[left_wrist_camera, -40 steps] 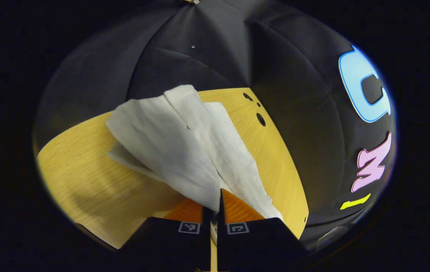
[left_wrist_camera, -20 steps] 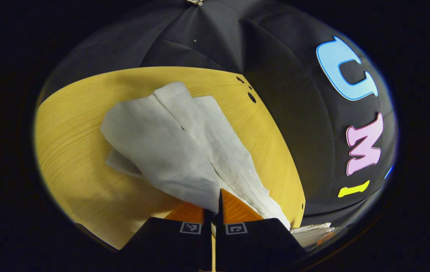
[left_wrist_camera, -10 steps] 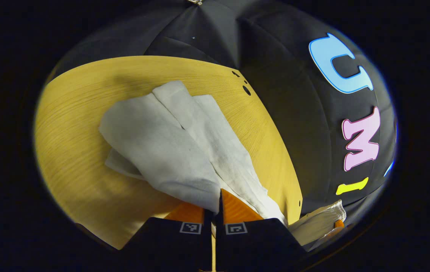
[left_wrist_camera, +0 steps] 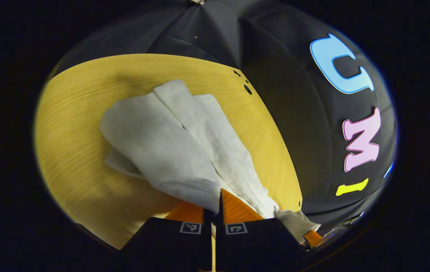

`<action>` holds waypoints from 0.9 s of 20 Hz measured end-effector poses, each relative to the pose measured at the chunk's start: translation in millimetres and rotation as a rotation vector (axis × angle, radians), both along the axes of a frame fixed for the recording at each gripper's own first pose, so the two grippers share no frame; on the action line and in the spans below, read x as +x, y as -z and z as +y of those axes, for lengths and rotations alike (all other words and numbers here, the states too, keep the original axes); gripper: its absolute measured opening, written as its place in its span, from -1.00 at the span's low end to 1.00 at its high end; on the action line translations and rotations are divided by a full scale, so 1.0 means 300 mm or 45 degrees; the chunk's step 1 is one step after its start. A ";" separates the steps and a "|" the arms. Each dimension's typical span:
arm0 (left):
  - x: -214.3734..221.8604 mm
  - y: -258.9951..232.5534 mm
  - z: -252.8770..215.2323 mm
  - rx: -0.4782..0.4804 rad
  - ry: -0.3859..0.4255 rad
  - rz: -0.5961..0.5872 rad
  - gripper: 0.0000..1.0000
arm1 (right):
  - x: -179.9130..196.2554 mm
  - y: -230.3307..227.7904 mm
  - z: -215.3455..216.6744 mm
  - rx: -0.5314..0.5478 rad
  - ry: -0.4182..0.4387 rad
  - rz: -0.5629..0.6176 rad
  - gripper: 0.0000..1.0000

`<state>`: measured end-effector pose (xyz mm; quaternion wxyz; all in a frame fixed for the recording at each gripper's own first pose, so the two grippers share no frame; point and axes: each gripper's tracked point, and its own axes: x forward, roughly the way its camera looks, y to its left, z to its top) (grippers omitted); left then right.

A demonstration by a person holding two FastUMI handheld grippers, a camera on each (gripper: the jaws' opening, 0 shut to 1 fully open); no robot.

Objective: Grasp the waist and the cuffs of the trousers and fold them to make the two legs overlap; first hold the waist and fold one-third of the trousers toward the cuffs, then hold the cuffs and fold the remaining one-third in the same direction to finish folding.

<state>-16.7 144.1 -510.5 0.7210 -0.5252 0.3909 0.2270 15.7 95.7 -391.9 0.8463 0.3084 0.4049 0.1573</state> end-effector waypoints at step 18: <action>0.168 -0.273 -0.023 0.151 0.071 -0.292 -0.84 | -0.301 0.076 -0.555 -0.110 0.469 0.194 0.66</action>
